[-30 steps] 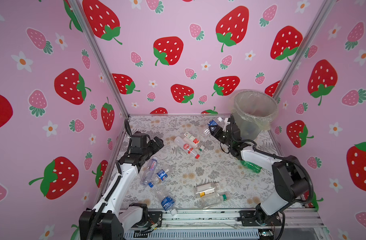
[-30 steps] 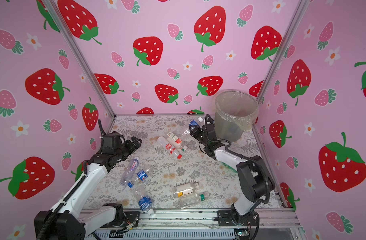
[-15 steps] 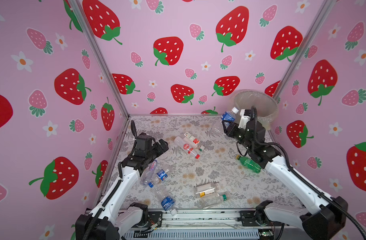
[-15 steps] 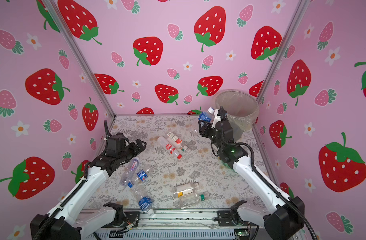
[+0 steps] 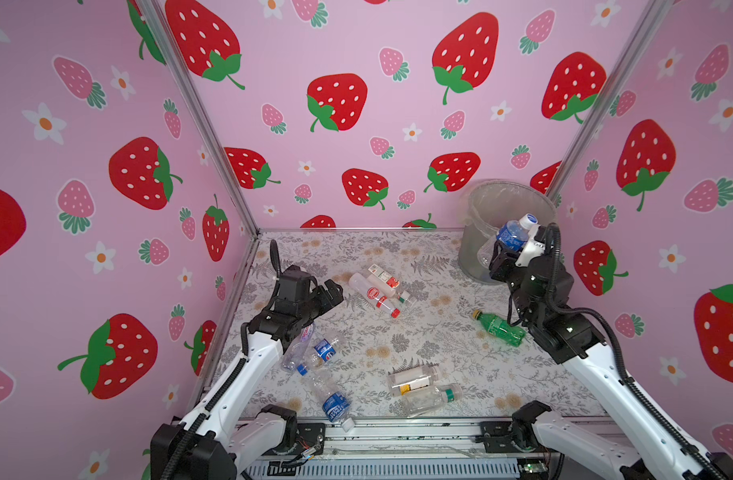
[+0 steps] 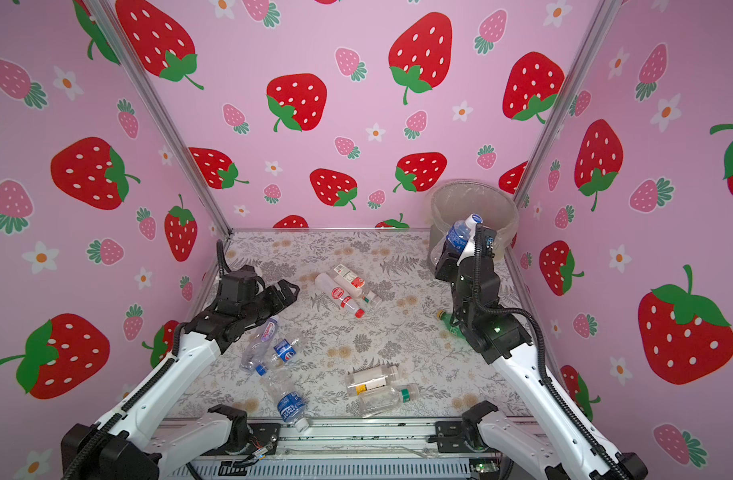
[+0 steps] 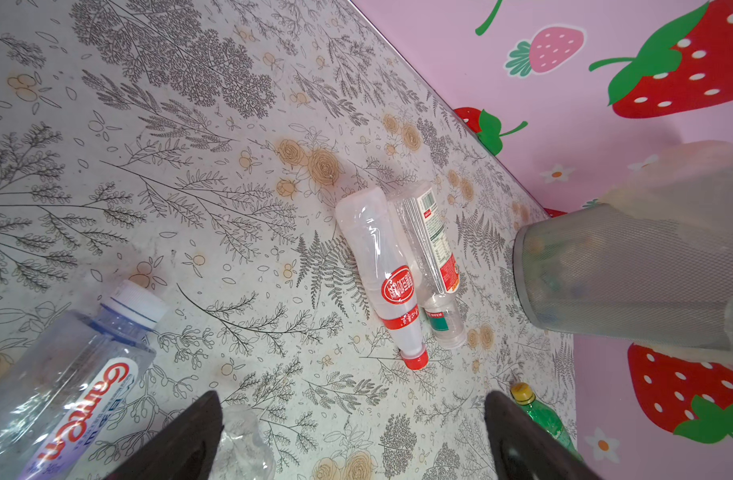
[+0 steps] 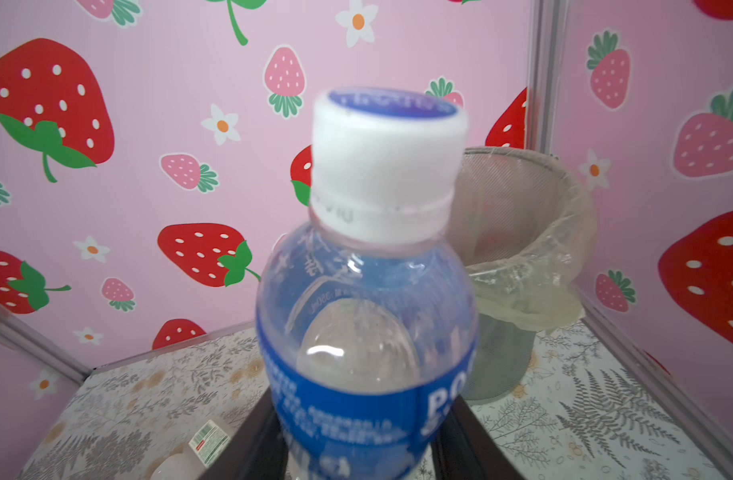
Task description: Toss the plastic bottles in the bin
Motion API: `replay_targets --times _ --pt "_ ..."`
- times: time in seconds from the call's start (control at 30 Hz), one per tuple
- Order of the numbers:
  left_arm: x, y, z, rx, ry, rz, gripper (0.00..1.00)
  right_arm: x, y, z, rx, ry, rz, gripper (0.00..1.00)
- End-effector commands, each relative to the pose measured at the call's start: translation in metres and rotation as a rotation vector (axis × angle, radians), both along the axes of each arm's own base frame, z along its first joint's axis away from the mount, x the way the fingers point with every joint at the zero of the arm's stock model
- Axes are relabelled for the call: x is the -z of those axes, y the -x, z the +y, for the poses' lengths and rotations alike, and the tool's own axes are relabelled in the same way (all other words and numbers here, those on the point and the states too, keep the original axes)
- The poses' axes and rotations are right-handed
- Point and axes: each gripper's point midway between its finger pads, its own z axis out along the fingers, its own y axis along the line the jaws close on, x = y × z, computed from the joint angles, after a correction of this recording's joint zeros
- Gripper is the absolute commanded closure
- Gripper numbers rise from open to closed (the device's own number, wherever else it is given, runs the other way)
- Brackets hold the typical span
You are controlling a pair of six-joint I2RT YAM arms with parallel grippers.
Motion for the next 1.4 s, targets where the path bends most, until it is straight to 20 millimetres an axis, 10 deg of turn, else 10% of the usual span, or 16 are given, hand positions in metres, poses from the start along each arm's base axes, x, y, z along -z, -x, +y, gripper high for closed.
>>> replay_targets --times 0.0,0.43,0.73,0.93,1.37 --pt "0.002 -0.001 0.0 -0.002 -0.007 -0.006 0.0 0.002 0.002 -0.019 0.083 0.061 0.002 0.49" --pt "0.0 0.0 -0.001 -0.002 -0.003 -0.014 0.0 -0.039 -0.048 -0.03 0.148 0.036 -0.034 0.46" --pt "-0.002 0.002 -0.002 -0.003 0.013 -0.021 0.0 -0.044 -0.16 -0.053 0.164 -0.037 0.043 0.41" --pt "-0.002 0.001 -0.003 -0.001 0.014 -0.018 0.0 -0.005 -0.232 -0.071 0.119 -0.1 0.237 0.1" --pt "0.004 0.0 -0.003 0.007 -0.003 -0.009 0.0 -0.012 -0.194 -0.111 0.139 -0.137 0.157 0.01"
